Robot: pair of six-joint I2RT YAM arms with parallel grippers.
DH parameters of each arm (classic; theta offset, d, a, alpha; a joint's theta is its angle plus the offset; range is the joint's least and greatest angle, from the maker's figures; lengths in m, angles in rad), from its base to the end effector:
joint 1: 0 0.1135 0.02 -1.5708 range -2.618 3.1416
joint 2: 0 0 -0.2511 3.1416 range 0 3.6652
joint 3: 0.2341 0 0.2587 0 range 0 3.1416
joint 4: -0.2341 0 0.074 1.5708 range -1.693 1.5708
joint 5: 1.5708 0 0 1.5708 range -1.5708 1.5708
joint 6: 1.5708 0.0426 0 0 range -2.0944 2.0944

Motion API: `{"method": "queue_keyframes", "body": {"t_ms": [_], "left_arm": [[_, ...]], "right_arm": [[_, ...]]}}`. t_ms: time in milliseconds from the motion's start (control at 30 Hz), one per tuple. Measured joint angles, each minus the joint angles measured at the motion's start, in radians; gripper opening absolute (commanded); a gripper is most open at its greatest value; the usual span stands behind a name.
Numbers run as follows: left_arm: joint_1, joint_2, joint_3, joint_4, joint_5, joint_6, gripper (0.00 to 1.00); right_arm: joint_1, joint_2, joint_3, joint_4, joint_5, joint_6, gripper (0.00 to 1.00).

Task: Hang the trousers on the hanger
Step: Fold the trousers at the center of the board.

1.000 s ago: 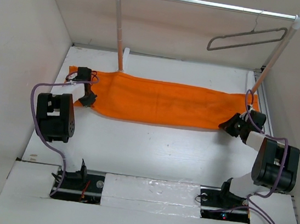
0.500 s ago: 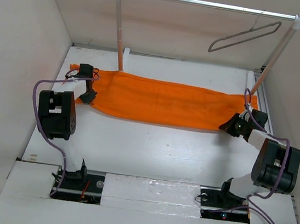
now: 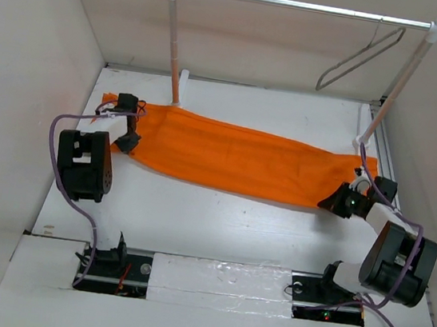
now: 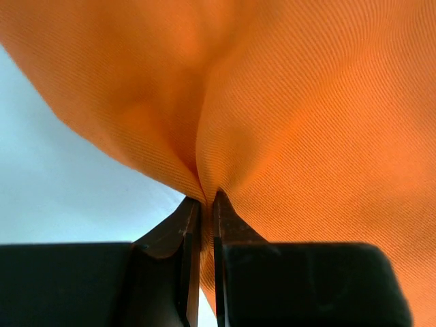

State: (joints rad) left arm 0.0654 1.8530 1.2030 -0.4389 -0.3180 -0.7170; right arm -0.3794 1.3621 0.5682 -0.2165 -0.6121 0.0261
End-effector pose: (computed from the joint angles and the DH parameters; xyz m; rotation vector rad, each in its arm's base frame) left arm 0.3779 0.0381 0.1487 -1.0781 2.3471 0.1891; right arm 0.2367 -0.0680 0.1296 0.2718 2.4145 0.6303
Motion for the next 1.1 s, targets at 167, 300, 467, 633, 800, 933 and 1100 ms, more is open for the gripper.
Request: {"method": "queue_keyframes", "body": {"t_ms": [167, 300, 467, 633, 800, 933, 1100], "left_arm": [[0.051, -0.089, -0.113, 0.03, 0.048, -0.003, 0.09], [0.121, -0.177, -0.206, 0.016, 0.05, 0.011, 0.63], [0.172, -0.301, -0.243, -0.02, 0.001, 0.039, 0.75], [0.134, -0.427, -0.15, -0.068, -0.063, 0.044, 0.65], [0.112, -0.417, -0.031, -0.066, -0.077, 0.05, 0.61], [0.113, -0.275, 0.105, -0.078, -0.071, 0.06, 0.68], [0.113, 0.003, 0.328, -0.089, -0.01, 0.09, 0.73]], "right_arm": [[-0.112, -0.157, -0.081, -0.205, -0.093, -0.093, 0.0], [-0.165, -0.303, -0.089, -0.371, -0.113, -0.158, 0.27], [-0.172, -0.272, -0.044, -0.426, -0.058, -0.235, 0.43], [-0.067, -0.176, 0.079, -0.426, -0.052, -0.259, 0.43], [0.058, -0.172, 0.22, -0.425, -0.013, -0.253, 0.35], [0.247, -0.128, 0.353, -0.356, 0.026, -0.233, 0.0], [0.579, 0.072, 0.46, -0.192, 0.032, -0.231, 0.0]]}}
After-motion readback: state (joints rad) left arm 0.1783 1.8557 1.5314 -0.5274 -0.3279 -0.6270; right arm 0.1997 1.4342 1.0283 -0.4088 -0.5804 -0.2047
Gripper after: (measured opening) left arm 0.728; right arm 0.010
